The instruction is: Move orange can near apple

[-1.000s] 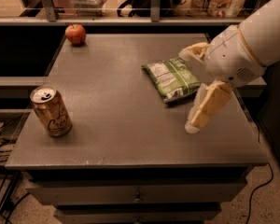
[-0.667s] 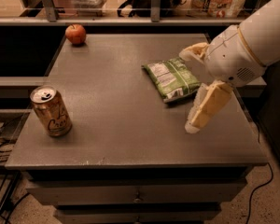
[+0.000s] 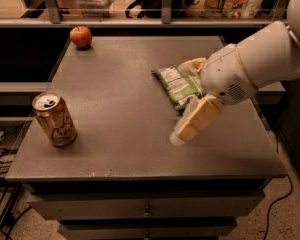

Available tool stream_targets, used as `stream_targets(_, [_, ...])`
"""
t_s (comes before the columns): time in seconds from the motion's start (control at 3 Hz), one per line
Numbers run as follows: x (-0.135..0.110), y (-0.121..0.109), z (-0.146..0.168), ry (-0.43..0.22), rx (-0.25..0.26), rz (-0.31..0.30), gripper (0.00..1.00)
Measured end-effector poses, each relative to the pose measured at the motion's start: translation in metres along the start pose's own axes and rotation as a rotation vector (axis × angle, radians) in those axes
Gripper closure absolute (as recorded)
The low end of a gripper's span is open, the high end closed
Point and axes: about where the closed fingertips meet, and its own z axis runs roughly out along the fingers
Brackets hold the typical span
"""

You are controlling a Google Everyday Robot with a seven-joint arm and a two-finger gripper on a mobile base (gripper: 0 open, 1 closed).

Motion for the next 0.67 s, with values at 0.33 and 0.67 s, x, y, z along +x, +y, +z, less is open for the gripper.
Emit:
stream_targets(0.33, [-0.022, -0.002, 0.03, -0.1, 0.016, 0.068, 0.0])
stream_targets(0.67, [-0.047, -0.006, 0.061, -0.15, 0.019, 0.085, 0.0])
